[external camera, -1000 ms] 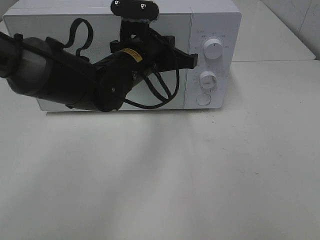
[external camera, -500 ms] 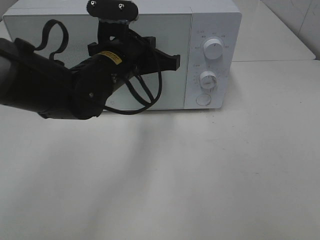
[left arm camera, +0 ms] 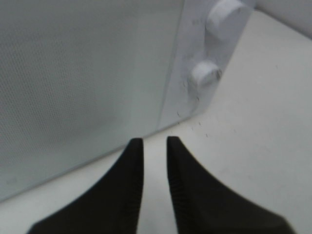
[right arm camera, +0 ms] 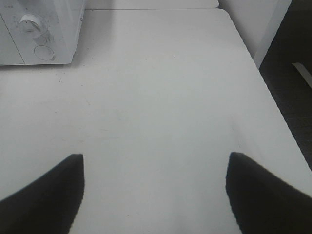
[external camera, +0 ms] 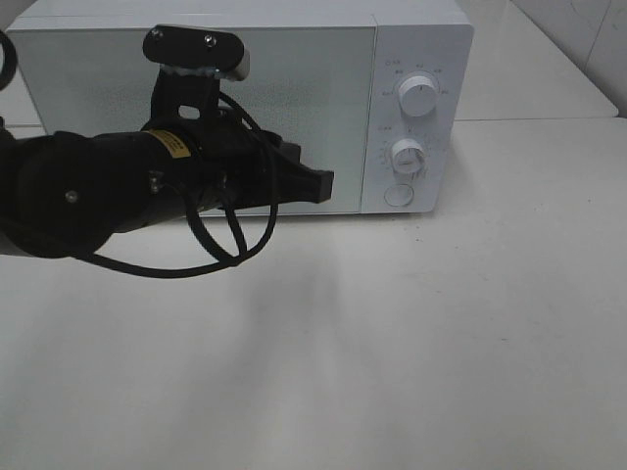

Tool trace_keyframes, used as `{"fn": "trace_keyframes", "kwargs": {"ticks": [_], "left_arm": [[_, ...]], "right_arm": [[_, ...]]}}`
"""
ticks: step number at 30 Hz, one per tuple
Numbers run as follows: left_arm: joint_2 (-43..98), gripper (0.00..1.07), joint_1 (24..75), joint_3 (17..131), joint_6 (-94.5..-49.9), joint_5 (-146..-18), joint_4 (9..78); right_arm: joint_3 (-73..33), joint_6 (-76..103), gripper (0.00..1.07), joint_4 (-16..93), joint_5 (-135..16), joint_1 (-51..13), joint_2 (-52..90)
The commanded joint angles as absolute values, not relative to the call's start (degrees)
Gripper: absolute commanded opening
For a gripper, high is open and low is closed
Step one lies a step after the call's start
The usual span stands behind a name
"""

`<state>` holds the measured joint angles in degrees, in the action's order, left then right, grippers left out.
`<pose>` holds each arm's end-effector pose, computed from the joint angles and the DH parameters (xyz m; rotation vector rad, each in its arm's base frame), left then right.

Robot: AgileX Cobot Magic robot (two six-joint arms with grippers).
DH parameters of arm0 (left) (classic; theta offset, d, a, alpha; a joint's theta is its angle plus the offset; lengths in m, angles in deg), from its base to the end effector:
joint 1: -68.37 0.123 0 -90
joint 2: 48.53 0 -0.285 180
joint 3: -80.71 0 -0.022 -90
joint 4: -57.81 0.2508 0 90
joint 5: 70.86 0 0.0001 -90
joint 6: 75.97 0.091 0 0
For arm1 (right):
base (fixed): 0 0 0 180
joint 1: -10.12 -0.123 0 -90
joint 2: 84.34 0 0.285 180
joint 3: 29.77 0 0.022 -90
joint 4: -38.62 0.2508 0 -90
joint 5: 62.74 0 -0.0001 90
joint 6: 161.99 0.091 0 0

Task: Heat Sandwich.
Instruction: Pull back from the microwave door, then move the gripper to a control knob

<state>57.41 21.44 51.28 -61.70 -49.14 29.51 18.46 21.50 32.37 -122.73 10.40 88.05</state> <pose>0.2510 -0.2452 0.1946 0.5014 1.9883 -0.4744 -0.0058 -0.0086 0.2804 0.0711 2.0169 -0.0945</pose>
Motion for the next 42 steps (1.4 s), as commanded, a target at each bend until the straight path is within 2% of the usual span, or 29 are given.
{"fn": "trace_keyframes", "kwargs": {"ticks": [1,2,3,10,13,14,18,19,20,22,23,24,27,28,29,31,32,33,36,37,39,42], "left_arm": [[54.6,0.71,21.1,51.11,-61.99,-59.74,29.22],[53.8,0.98,21.1,51.11,-61.99,-63.81,29.22],[53.57,1.05,21.1,51.11,-61.99,-65.41,29.22],[52.08,1.02,21.15,51.11,-61.99,-78.93,31.34],[50.25,1.02,23.67,51.11,-62.73,-89.42,31.46],[50.25,1.02,23.67,51.11,-62.73,-89.42,31.46],[47.44,1.02,30.89,51.11,-63.3,-101.62,32.09],[47.44,1.02,30.89,51.11,-63.3,-101.62,32.09],[45.66,1.02,34.45,51.11,-63.36,-105.86,33.75],[43.6,1.02,37.66,51.11,-63.36,-109.42,35.64],[43.6,1.02,37.66,51.11,-63.36,-109.42,35.64],[41.42,1.02,41.21,51.11,-63.42,-112.57,37.13],[37.64,1.02,47.74,51.11,-63.42,-117.09,39.48],[37.64,1.02,47.74,51.11,-63.42,-117.09,39.48],[34.66,1.02,51.98,51.11,-63.53,-119.16,41.25],[31.97,1.02,56.28,51.11,-63.53,-120.88,42.63],[28.99,1.02,61.03,51.11,-63.53,-122.42,43.43],[28.99,1.02,61.03,51.11,-63.53,-122.42,43.43],[24.98,1.02,67.16,51.11,-63.59,-124.31,44.18],[24.98,1.02,67.16,51.11,-63.59,-124.31,44.18],[21.14,1.02,71.52,51.11,-65.19,-126.03,44.52],[16.1,1.02,73.24,51.11,-65.54,-128.09,46.01]], "right_arm": [[18.57,21.39,0.76,32.2,-122.16,10.75,89.59],[18.57,21.39,0.76,32.2,-122.16,10.75,89.59],[18.57,21.39,0.76,32.2,-122.16,10.75,89.59],[18.57,21.39,0.76,32.2,-122.16,10.75,89.59],[18.57,21.39,0.76,32.2,-122.16,10.75,89.59],[18.57,21.39,0.76,32.2,-122.16,10.75,89.59],[18.57,21.39,0.76,32.2,-122.16,10.75,89.59],[18.57,21.39,0.76,32.2,-122.16,10.75,89.59],[18.57,21.39,0.76,32.2,-122.16,10.75,89.59],[18.57,21.39,0.76,32.2,-122.16,10.75,89.59],[18.57,21.39,0.76,32.2,-122.16,10.75,89.59],[18.57,21.39,0.76,32.2,-122.16,10.75,89.59],[18.57,21.39,0.76,32.2,-122.16,10.75,89.59],[18.57,21.39,0.76,32.2,-122.16,10.75,89.59],[18.57,21.39,0.76,32.2,-122.16,10.75,89.59],[18.57,21.39,0.76,32.2,-122.16,10.75,89.59],[18.57,21.39,0.76,32.2,-122.16,10.75,89.59],[18.57,21.39,0.76,32.2,-122.16,10.75,89.59],[18.57,21.39,0.76,32.2,-122.16,10.75,89.59],[18.57,21.39,0.76,32.2,-122.16,10.75,89.59],[18.57,21.39,0.76,32.2,-122.16,10.75,89.59],[18.57,21.39,0.76,32.2,-122.16,10.75,89.59]]}}
